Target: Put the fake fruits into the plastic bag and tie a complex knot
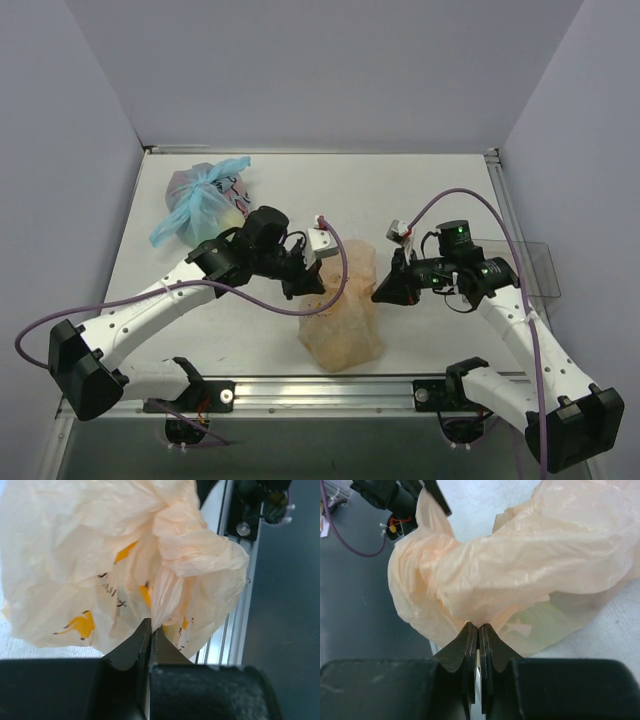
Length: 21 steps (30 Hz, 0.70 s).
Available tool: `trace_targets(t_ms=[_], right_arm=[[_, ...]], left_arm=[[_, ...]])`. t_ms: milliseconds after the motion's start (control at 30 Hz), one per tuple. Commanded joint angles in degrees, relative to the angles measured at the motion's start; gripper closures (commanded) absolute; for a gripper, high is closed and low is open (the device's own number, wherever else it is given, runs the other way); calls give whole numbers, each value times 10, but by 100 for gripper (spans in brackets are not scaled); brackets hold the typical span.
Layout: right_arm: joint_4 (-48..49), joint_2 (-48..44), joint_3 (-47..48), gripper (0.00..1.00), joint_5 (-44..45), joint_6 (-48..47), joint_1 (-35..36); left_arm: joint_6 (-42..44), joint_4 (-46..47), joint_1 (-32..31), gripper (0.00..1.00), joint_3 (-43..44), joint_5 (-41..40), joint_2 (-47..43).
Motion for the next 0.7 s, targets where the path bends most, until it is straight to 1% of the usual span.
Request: trace_targets(t_ms=[0,100,167,300,467,567,667], right_arm=[[-49,-14,18,100,23,-60,-20],[-81,-15,26,100,32,-91,-45],[-109,-12,32,100,38,-128,-66],[-148,-6,42,100,60,-182,-87],[-162,4,26,100,96,-254,-109],[-164,13,4,100,120,-298,-118],[-164,18,-9,100,136,-320,-122]], left_arm=[[-39,21,52,100,-20,-5,-31],[-50,21,82,100,-44,-23,-49],[-52,17,92,100,-58,-30,-63],[-42,8,109,100,-95,-71,-91],[-28,-10,159,100,-130,-87,-110],[-16,-16,176,100,-150,-99,-121],[-6,-22,181,100,-162,-105,-125]])
